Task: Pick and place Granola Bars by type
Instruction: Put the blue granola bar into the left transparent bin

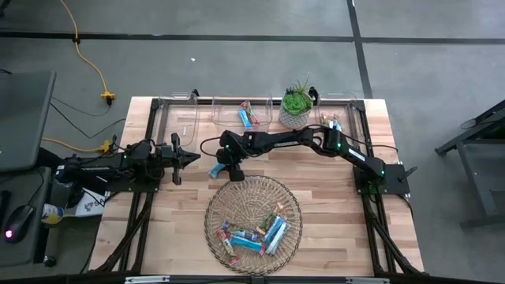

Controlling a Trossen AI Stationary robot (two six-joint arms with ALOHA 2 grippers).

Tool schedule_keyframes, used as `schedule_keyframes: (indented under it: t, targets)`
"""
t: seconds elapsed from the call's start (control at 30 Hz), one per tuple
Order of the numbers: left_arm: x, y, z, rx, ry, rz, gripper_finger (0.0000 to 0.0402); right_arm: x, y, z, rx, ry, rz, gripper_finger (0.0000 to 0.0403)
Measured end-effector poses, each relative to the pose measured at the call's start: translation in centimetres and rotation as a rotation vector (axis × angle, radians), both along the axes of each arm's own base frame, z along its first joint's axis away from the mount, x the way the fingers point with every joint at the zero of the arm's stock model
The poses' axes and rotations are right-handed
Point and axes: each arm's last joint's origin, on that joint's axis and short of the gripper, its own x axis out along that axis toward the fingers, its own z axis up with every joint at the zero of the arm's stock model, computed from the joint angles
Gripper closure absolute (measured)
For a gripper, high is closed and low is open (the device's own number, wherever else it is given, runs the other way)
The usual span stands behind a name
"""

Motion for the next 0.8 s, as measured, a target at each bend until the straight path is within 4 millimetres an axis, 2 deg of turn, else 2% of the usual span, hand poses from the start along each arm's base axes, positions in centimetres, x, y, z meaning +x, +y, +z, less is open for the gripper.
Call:
schedule_keyframes:
  t: [0.13, 0.33, 0.63, 0.8]
  targets:
    - [0.0, 0.0, 0.0, 0.000, 0.000, 0.000, 0.0399, 0.0, 0.0, 0.2, 0.026, 0.006, -0.026, 0.0333]
    - [0.0, 0.0, 0.0, 0.000, 0.000, 0.000, 0.0399, -0.5, 0.2, 1.9, 0.024, 0.012, -0.045, 0.0364]
    - [0.0, 0.0, 0.0, 0.000, -0.001, 0.001, 0.0399, -1.5, 0.2, 8.3, -0.006, -0.088, -0.082, 0.0368]
    - [0.0, 0.0, 0.0, 0.000, 0.000, 0.001, 0.0399, -2.2, 0.0, 12.7, -0.029, -0.210, -0.104, 0.0372]
